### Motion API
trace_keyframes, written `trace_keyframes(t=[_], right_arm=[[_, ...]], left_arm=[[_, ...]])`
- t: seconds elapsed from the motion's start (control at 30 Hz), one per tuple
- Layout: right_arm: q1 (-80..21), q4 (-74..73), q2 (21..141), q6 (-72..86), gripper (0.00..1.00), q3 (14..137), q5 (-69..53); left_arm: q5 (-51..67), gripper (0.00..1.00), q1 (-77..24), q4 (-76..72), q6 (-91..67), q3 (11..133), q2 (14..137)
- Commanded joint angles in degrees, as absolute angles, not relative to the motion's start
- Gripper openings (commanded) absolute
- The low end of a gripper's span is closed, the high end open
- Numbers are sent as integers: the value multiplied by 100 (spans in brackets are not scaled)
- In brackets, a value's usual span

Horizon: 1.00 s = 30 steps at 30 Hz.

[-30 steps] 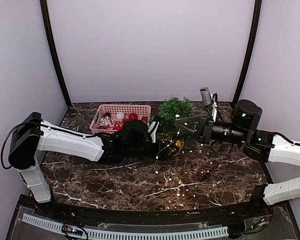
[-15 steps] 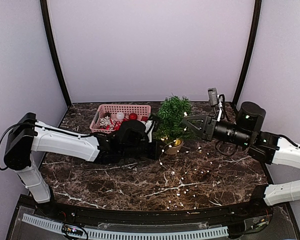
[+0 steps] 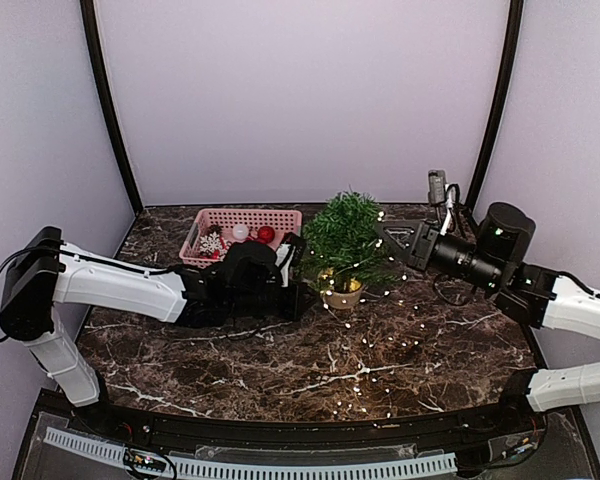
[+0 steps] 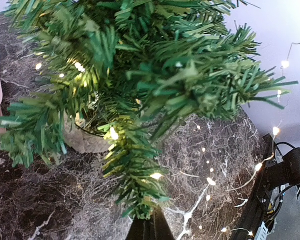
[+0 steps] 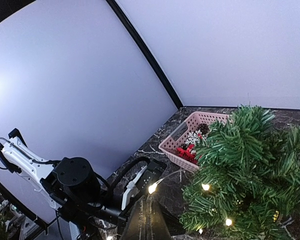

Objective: Decorate the small christmas tree
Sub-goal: Wrap the side of the string light in the gap of the branches.

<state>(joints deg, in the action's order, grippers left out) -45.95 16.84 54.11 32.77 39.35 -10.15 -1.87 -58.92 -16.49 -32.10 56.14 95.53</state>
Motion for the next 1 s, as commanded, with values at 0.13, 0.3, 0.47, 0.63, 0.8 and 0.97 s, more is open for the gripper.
trace_keyframes(t=[0.13,0.3,0.47,0.63,0.8,0.97], right_arm=[[-4234,2698,5663,3311,0,4267,-920],[-3965,3035,5802,3413,0,4200,-858],[-3720,3338,5993,3463,0,4088,-897],[-3527,3554,6090,3439,0,3877,-784],[-3280,3765,6138,3477,0,3608,-734],[-3082,3950,6337,3480,0,3410,-815]], left_arm=[[221,0,-5713,-1709,-3052,5399,9206],[296,0,-5668,-1750,-3015,5390,9189],[343,0,-5610,-1800,-3015,5382,9189],[380,0,-5550,-1832,-3030,5345,9171],[444,0,-5505,-1861,-3032,5335,9172],[465,0,-5466,-1916,-3037,5326,9159]])
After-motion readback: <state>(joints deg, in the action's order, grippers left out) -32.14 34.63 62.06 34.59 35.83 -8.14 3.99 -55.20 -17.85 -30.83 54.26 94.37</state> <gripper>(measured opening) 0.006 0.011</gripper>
